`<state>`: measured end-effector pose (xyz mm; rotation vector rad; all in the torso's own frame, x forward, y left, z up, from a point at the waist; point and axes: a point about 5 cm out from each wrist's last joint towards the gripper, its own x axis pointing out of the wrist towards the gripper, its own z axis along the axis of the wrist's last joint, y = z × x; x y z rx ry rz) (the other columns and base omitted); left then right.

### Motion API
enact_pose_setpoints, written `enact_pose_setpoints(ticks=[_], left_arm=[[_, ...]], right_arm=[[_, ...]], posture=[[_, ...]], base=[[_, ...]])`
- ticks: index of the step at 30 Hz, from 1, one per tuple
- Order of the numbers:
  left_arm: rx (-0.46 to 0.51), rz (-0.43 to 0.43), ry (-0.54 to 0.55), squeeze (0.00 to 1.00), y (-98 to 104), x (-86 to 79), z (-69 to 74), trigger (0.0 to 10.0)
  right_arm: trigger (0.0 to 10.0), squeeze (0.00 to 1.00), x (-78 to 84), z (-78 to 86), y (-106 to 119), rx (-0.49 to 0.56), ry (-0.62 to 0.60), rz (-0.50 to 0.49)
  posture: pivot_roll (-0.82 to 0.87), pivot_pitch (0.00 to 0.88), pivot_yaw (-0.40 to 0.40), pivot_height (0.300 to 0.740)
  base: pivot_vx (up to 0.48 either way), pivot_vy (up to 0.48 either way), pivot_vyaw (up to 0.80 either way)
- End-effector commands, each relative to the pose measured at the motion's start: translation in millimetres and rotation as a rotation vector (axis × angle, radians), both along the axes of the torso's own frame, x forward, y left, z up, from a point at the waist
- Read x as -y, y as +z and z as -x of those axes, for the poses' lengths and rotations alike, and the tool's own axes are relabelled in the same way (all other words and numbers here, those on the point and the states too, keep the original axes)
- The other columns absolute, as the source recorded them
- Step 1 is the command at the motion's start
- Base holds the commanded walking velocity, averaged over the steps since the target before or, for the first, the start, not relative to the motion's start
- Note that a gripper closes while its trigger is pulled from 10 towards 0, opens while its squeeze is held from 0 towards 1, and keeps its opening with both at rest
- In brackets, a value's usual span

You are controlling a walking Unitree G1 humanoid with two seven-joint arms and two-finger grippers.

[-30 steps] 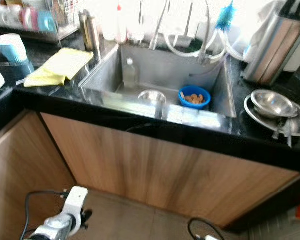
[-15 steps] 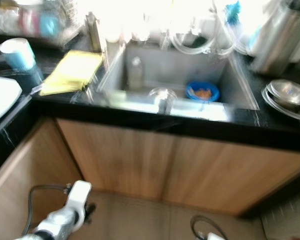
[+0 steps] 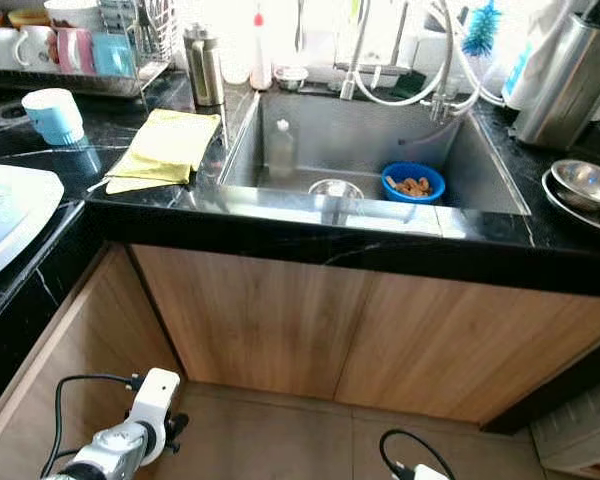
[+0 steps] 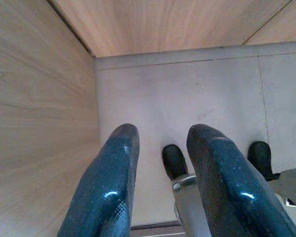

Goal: Kitchen organization

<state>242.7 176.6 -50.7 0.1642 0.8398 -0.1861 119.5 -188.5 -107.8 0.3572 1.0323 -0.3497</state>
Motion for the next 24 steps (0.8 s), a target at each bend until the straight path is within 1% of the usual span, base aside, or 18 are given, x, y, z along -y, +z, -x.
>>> enact_pose_setpoints(ticks=[1, 10, 19, 24], left_arm=[[-0.012, -0.008, -0.025, 0.00, -1.2, 2.1, 1.3, 10.0], [-0.007, -0.003, -0.028, 0.00, -0.8, 4.2, 0.4, 10.0], [-0.015, 0.000, -0.030, 0.00, -2.7, 5.8, 3.0, 10.0], [-0.020, 0.003, -0.037, 0.00, -3.6, 7.2, 4.3, 10.0]], right_arm=[[10.0, 0.00, 3.3, 0.7, 0.3, 0.002, -0.012, 0.006], [10.0, 0.00, 7.0, 3.4, 0.0, -0.003, -0.010, 0.013], [10.0, 0.00, 7.9, 4.7, -0.2, -0.006, 0.005, 0.016], [10.0, 0.00, 4.9, 3.9, -0.5, -0.009, 0.011, 0.015]], posture=[[0.19, 0.074, -0.033, 0.732], [0.18, 0.075, -0.037, 0.732], [0.18, 0.073, -0.042, 0.732], [0.18, 0.068, -0.044, 0.732]], base=[[0.307, 0.000, 0.00], [0.303, 0.000, 0.00], [0.000, 0.000, 0.00], [0.000, 0.000, 0.00]])
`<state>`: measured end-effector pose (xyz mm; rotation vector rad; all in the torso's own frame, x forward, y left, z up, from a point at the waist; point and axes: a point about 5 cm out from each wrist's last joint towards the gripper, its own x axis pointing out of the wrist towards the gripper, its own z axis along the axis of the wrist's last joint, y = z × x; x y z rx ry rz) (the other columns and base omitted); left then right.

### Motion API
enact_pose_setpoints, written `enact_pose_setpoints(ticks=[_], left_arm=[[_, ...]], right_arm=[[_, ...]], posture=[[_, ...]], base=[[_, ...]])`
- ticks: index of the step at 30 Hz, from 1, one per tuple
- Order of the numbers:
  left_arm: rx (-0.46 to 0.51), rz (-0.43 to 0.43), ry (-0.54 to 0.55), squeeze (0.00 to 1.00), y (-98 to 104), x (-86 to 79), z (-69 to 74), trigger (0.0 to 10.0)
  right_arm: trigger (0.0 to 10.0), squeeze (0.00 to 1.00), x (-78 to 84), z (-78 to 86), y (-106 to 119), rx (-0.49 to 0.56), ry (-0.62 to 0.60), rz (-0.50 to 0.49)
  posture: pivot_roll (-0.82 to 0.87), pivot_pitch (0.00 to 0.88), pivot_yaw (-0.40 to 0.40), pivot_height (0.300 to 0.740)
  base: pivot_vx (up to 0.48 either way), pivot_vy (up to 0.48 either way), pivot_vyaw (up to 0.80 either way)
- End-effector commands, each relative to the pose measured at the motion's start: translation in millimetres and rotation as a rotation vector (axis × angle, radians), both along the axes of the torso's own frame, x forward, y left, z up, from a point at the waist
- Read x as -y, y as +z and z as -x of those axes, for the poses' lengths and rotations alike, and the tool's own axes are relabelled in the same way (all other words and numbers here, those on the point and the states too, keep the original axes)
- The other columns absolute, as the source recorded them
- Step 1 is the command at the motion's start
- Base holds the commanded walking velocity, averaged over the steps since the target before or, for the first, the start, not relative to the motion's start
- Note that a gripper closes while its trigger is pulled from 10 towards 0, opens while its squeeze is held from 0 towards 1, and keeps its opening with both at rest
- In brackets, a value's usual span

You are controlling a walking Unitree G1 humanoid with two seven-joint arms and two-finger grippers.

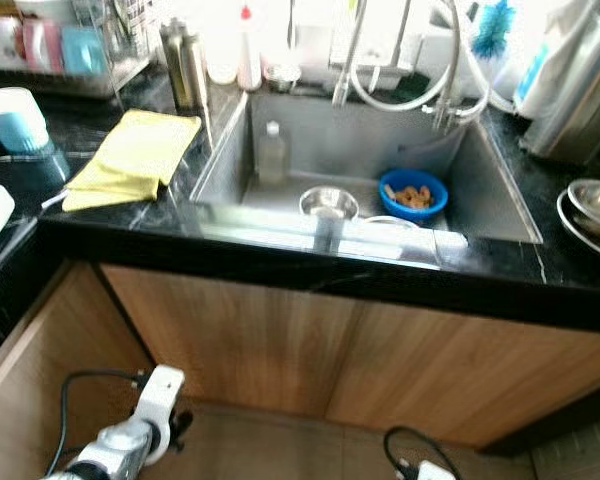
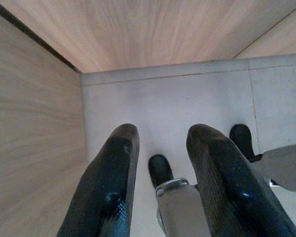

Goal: Kitchen organization

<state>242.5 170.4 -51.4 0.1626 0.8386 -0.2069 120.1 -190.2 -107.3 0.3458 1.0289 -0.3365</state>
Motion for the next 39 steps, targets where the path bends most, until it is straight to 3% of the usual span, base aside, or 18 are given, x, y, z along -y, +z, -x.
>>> enact_pose_setpoints(ticks=[1, 8, 13, 24, 39], left_arm=[[-0.019, -0.007, -0.020, 0.00, -3, 1.1, 4.0, 10.0], [-0.026, -0.010, -0.032, 0.00, -4, 1.5, 5.4, 10.0], [-0.027, -0.021, -0.045, 0.00, -4, 1.4, 6.0, 10.0], [-0.028, -0.027, -0.053, 0.00, -5, 2.3, 6.9, 10.0], [-0.031, -0.019, -0.046, 0.00, -5, 2.9, 7.0, 10.0]], right_arm=[[10.0, 0.00, 2.9, 4.3, -1, -0.014, -0.004, 0.011], [10.0, 0.00, 2.0, 1.9, 0, -0.004, -0.008, 0.007], [10.0, 0.00, 3.1, 1.6, 0, -0.018, 0.067, 0.037], [10.0, 0.00, 7.8, 12.1, -2, -0.031, 0.025, 0.030], [10.0, 0.00, 8.1, 12.2, -2, -0.032, 0.020, 0.031]], posture=[[0.18, 0.068, -0.044, 0.732], [0.18, 0.051, -0.044, 0.732], [0.18, 0.043, -0.044, 0.732], [0.18, 0.031, -0.049, 0.732], [0.18, 0.038, -0.049, 0.732]], base=[[0.000, 0.000, 0.00], [0.000, 0.000, 0.00], [0.000, 0.000, 0.00], [0.000, -0.093, 0.14], [0.000, 0.000, 0.00]])
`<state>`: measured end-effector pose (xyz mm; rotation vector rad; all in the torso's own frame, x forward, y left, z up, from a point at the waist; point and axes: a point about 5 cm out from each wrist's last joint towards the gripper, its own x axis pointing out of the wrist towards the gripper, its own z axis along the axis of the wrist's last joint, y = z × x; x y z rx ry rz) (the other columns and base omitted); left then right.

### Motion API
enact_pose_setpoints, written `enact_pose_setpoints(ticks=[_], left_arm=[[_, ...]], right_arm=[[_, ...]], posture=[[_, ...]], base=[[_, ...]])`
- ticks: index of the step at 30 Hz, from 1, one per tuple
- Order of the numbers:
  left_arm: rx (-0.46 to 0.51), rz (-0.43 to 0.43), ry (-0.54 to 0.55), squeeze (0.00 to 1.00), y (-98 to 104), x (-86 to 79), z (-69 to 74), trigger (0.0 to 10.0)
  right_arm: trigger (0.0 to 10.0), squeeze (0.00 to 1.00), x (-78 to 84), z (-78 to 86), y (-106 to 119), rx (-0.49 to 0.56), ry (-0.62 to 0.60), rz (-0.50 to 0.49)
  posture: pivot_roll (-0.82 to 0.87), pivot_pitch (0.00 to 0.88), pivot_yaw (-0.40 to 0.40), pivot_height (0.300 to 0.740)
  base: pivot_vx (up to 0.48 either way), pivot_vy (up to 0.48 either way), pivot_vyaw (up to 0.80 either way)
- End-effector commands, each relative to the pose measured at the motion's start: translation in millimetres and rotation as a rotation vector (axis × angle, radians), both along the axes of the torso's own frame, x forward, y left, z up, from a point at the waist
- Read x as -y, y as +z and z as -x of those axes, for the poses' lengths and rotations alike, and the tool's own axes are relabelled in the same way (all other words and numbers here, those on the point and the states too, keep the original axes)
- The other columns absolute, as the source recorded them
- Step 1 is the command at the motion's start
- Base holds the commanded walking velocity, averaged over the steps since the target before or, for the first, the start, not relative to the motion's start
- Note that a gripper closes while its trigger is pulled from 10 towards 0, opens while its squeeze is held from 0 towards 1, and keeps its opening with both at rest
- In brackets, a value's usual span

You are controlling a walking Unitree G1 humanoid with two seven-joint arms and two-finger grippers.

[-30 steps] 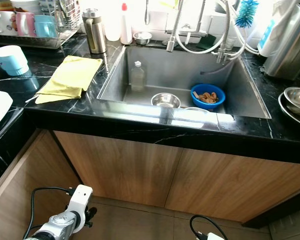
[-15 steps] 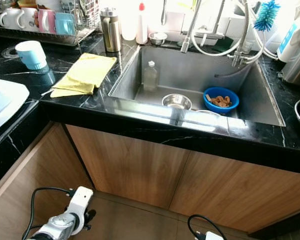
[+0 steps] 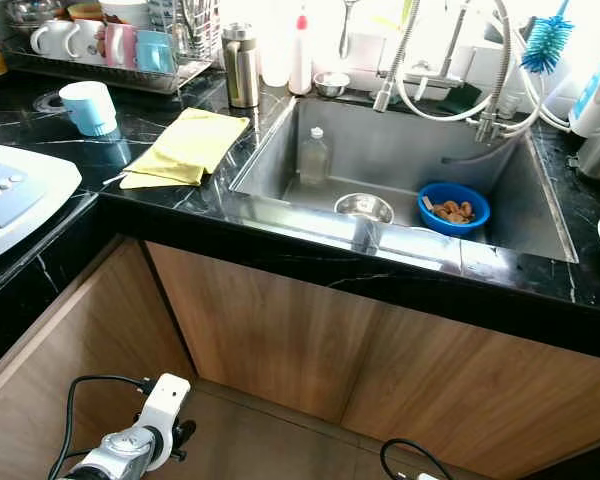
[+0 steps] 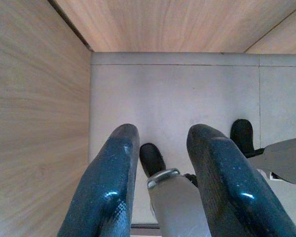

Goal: Kitchen organization

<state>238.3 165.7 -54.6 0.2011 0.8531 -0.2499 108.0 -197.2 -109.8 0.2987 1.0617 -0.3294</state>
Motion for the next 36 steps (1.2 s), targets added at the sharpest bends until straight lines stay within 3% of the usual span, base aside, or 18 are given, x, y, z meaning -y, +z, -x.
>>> enact_pose_setpoints(ticks=[1, 19, 36], left_arm=[[-0.015, -0.001, 0.006, 0.00, -2, -1.8, 2.8, 10.0], [-0.011, 0.009, 0.017, 0.00, -1, -0.2, 0.6, 10.0], [-0.010, 0.015, 0.021, 0.00, 0, 0.6, -0.1, 10.0]], right_arm=[[10.0, 0.00, 1.2, 0.0, 0, 0.003, -0.012, 0.002], [10.0, 0.00, 2.9, -4.8, 2, 0.006, -0.016, 0.011], [10.0, 0.00, -25.0, -35.7, 8, 0.042, 0.004, 0.000]], posture=[[0.18, 0.038, -0.049, 0.732], [0.17, 0.054, -0.055, 0.732], [0.17, 0.060, -0.057, 0.732]], base=[[0.000, 0.000, 0.00], [0.049, 0.000, 0.00], [0.323, 0.000, 0.00]])
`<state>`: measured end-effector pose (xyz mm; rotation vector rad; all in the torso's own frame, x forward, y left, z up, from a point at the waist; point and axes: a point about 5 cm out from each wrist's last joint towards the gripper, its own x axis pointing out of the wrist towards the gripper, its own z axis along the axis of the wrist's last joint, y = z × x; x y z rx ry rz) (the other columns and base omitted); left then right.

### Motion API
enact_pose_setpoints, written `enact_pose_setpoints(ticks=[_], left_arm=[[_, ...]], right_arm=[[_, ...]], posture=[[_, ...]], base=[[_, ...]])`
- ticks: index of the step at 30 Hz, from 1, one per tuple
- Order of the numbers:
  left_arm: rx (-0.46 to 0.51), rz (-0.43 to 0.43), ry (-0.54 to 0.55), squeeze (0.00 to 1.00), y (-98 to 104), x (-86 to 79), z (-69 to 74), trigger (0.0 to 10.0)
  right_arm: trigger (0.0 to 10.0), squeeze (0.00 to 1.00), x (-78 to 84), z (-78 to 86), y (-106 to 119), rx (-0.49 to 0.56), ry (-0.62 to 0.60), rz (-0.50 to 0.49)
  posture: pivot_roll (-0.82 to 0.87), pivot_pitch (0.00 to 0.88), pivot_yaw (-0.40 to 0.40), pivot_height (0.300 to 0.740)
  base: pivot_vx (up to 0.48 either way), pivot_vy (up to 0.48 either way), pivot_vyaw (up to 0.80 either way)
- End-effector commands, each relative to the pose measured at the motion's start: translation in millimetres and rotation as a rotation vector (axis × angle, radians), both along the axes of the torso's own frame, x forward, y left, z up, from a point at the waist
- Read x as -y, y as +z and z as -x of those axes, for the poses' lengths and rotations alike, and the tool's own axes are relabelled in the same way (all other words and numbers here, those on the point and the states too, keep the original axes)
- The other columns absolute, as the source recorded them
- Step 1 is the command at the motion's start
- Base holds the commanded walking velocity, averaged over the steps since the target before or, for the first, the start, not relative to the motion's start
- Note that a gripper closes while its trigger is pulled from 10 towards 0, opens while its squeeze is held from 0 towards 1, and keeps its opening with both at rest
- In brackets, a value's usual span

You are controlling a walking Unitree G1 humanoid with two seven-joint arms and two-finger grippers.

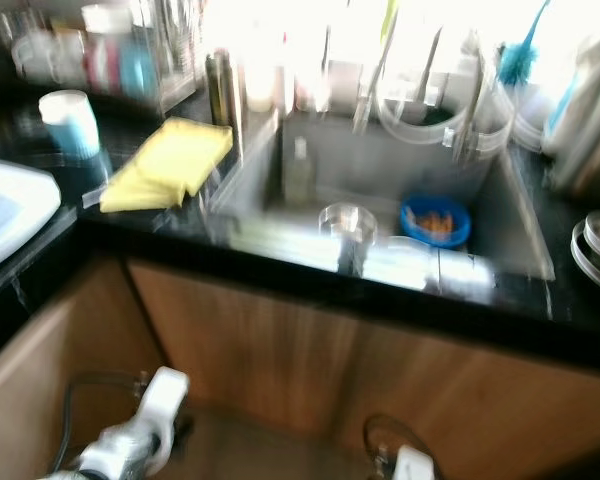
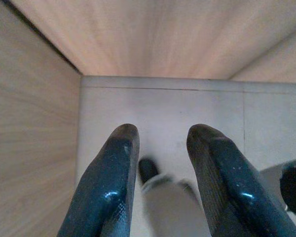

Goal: Kitchen organization

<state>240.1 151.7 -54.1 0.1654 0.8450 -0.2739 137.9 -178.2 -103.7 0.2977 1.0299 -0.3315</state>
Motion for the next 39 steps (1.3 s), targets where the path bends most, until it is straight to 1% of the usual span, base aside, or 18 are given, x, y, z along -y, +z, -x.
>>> enact_pose_setpoints(ticks=[1, 5, 8, 11, 18, 22, 24, 28, 31, 36, 37, 39], left_arm=[[-0.013, -0.028, 0.027, 0.00, -1, -13.4, 1.9, 10.0], [-0.012, -0.030, 0.027, 0.00, -1, -13.6, 2.3, 10.0], [-0.013, -0.030, 0.027, 0.00, -1, -13.7, 2.7, 10.0], [-0.016, -0.028, 0.025, 0.00, -2, -13.5, 3.4, 10.0], [-0.026, -0.025, 0.020, 0.00, -4, -13.2, 6.0, 10.0], [-0.036, -0.041, -0.021, 0.00, -6, -12.0, 9.4, 10.0], [-0.039, -0.039, -0.016, 0.00, -6, -12.2, 10.7, 10.0], [-0.039, -0.040, -0.016, 0.00, -7, -12.3, 10.8, 10.0], [-0.043, -0.042, -0.017, 0.00, -7, -13.0, 12.1, 10.0], [-0.043, -0.042, -0.017, 0.00, -7, -13.0, 12.1, 10.0], [-0.044, -0.042, -0.017, 0.00, -7, -12.9, 12.3, 10.0], [-0.047, -0.038, -0.017, 0.00, -8, -11.2, 12.4, 10.0]], right_arm=[[10.0, 0.00, -7.3, -7.4, 2, 0.014, 0.009, -0.008], [10.0, 0.00, -10.9, -12.3, 3, 0.021, 0.012, -0.007], [10.0, 0.00, -6.3, -7.5, 2, 0.014, 0.010, -0.003], [10.0, 0.00, -5.1, -6.5, 2, 0.011, 0.020, 0.000], [10.0, 0.00, -4.1, -6.2, 2, 0.007, 0.025, 0.005], [10.0, 0.00, -3.7, -5.9, 2, 0.016, 0.018, 0.003], [10.0, 0.00, -0.9, -6.2, 3, 0.034, -0.004, 0.008], [10.0, 0.00, -0.6, -6.4, 3, 0.038, -0.010, 0.007], [10.0, 0.00, 15.6, 16.0, 0, 0.055, 0.052, 0.071], [10.0, 0.00, 15.6, 16.1, 0, 0.056, 0.051, 0.071], [10.0, 0.00, 16.4, 18.2, -1, 0.060, 0.045, 0.065], [10.0, 0.00, 36.3, 22.3, 9, 0.169, 0.094, 0.173]], posture=[[0.17, 0.059, -0.058, 0.732], [0.17, 0.060, -0.056, 0.732], [0.17, 0.060, -0.056, 0.732], [0.17, 0.060, -0.058, 0.732], [0.17, 0.053, -0.059, 0.732], [0.17, 0.044, -0.062, 0.732], [0.17, 0.040, -0.065, 0.732], [0.17, 0.040, -0.065, 0.732], [0.16, 0.036, -0.065, 0.732], [0.16, 0.036, -0.065, 0.732], [0.16, 0.036, -0.066, 0.732], [0.13, 0.050, -0.072, 0.732]], base=[[0.000, 0.000, 0.00], [0.000, 0.000, 0.00], [0.000, 0.000, 0.00], [0.000, 0.000, 0.00], [0.000, 0.000, 0.00], [0.000, 0.000, 0.00], [0.000, 0.000, 0.00], [0.000, 0.000, 0.00], [0.000, 0.000, 0.00], [0.000, 0.000, 0.00], [0.000, 0.000, 0.00], [0.000, 0.000, 0.00]])
